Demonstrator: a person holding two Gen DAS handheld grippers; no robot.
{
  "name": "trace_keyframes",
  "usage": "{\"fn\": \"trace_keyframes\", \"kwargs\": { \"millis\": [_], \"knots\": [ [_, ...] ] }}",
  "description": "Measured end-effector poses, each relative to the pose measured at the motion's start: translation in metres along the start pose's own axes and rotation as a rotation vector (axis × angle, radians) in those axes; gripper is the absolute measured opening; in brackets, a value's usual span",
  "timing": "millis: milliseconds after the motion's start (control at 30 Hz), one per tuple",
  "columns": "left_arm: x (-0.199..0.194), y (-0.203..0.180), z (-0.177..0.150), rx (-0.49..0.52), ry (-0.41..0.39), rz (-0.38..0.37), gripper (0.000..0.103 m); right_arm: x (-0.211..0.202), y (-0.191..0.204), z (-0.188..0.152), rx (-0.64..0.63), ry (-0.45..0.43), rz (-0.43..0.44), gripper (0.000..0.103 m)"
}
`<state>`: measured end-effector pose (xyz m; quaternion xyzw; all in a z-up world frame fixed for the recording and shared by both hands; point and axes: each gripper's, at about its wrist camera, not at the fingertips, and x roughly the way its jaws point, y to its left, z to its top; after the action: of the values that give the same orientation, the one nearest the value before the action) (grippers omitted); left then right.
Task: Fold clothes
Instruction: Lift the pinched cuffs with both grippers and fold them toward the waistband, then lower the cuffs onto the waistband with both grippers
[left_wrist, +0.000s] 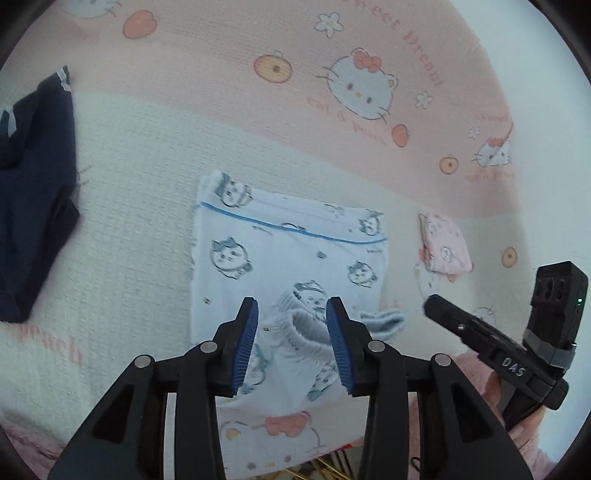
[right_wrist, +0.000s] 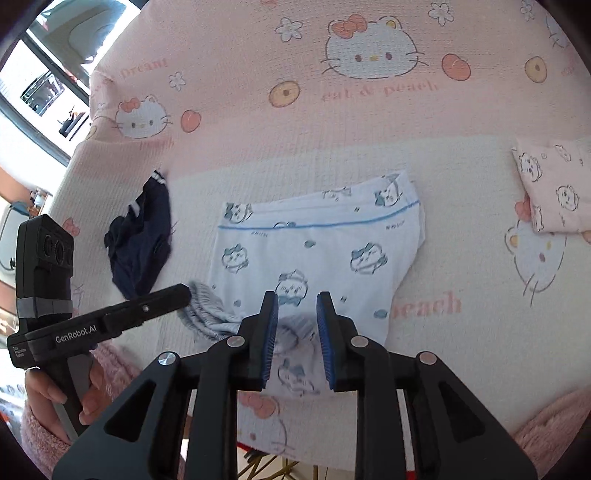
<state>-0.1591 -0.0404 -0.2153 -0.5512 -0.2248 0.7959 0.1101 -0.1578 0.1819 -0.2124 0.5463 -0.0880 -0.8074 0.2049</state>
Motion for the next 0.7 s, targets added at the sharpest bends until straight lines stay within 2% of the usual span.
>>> {"fn": "trace_keyframes", "kwargs": {
  "millis": [67, 100, 167, 233, 300, 333, 500, 633, 700],
  "knots": [
    [0.006, 0.008, 0.001, 0.062, 0.032, 0.016, 0.043, 0.002, -0.008, 0.005, 0.003, -0.010, 0.000, 0.035],
    [0.012, 0.011, -0.001, 0.098, 0.058, 0.024, 0.043, 0.005, -0.013, 0.004, -0.004, -0.006, -0.007, 0.037],
    [0.028, 0.016, -0.008, 0.152, 0.111, 0.045, 0.043, 0.016, -0.020, -0.002, -0.043, 0.029, -0.041, 0.039],
    [0.046, 0.020, -0.015, 0.164, 0.155, 0.049, 0.043, 0.033, -0.024, -0.012, -0.095, 0.077, -0.091, 0.039],
    [0.059, 0.018, -0.020, 0.161, 0.183, 0.015, 0.043, 0.050, -0.026, -0.018, -0.114, 0.116, -0.105, 0.039],
    [0.064, 0.015, -0.021, 0.171, 0.185, -0.003, 0.043, 0.058, -0.025, -0.020, -0.116, 0.125, -0.097, 0.041],
    [0.075, -0.003, -0.031, 0.257, 0.187, 0.022, 0.043, 0.092, -0.014, -0.021, -0.168, 0.165, -0.094, 0.043],
    [0.059, 0.000, -0.028, 0.234, 0.136, -0.023, 0.043, 0.095, -0.004, -0.019, -0.228, 0.158, -0.080, 0.032],
    [0.058, 0.004, -0.025, 0.215, 0.127, -0.045, 0.043, 0.091, -0.003, -0.017, -0.240, 0.144, -0.065, 0.031]
  ]
}}
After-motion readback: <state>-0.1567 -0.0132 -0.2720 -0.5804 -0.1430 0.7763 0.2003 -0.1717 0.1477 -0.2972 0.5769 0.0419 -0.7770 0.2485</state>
